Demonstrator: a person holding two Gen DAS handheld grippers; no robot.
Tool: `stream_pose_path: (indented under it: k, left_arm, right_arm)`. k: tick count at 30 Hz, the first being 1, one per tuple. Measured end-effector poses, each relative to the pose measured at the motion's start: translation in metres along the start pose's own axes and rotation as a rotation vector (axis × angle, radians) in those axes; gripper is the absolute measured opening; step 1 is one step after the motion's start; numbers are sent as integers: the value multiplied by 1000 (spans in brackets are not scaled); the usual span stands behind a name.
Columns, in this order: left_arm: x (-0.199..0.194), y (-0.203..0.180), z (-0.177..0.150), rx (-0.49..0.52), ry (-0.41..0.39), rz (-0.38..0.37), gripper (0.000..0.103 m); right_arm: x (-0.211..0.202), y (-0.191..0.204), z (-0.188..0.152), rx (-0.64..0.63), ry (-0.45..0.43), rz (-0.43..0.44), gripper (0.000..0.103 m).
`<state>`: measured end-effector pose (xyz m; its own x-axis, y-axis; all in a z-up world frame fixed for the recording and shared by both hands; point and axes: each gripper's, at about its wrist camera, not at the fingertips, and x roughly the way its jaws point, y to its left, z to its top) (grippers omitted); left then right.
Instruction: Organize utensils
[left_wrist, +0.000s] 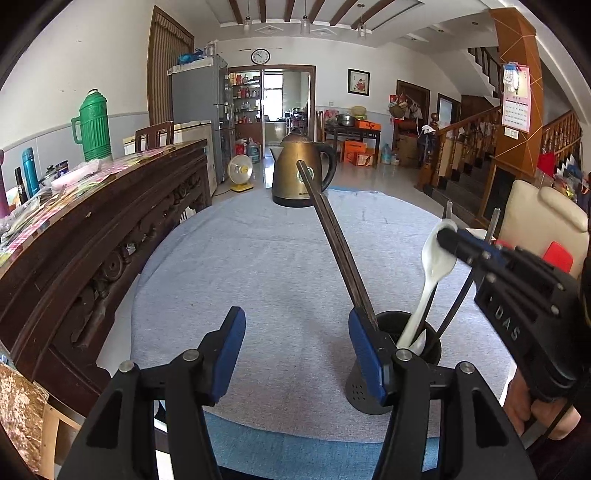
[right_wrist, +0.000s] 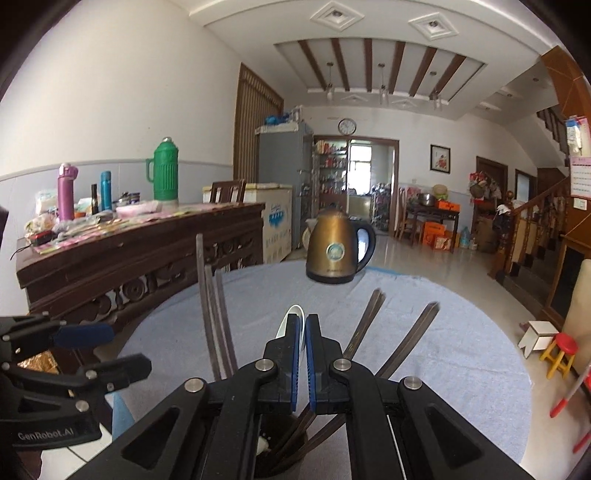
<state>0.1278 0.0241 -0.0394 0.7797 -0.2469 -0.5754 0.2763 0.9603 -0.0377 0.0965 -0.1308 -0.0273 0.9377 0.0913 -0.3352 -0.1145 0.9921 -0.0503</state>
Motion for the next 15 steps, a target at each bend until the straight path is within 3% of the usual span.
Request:
stream_pose_path:
  k: [5, 7, 9, 15]
  left_arm:
    - [-6, 0, 1, 2, -6, 24, 59]
    - [-9, -1, 2, 3, -11, 33, 61]
    - [-12, -2, 3, 4, -18, 37, 67]
    - [-15, 1, 2, -8, -14, 49, 69]
  right_arm:
    - [-1, -13, -5, 55, 77, 78, 5]
    - [-6, -22, -5, 97, 92, 106, 10]
    - [-14, -34, -4, 154, 80, 126, 18]
    - [-32, -52, 0, 213, 37, 100, 19]
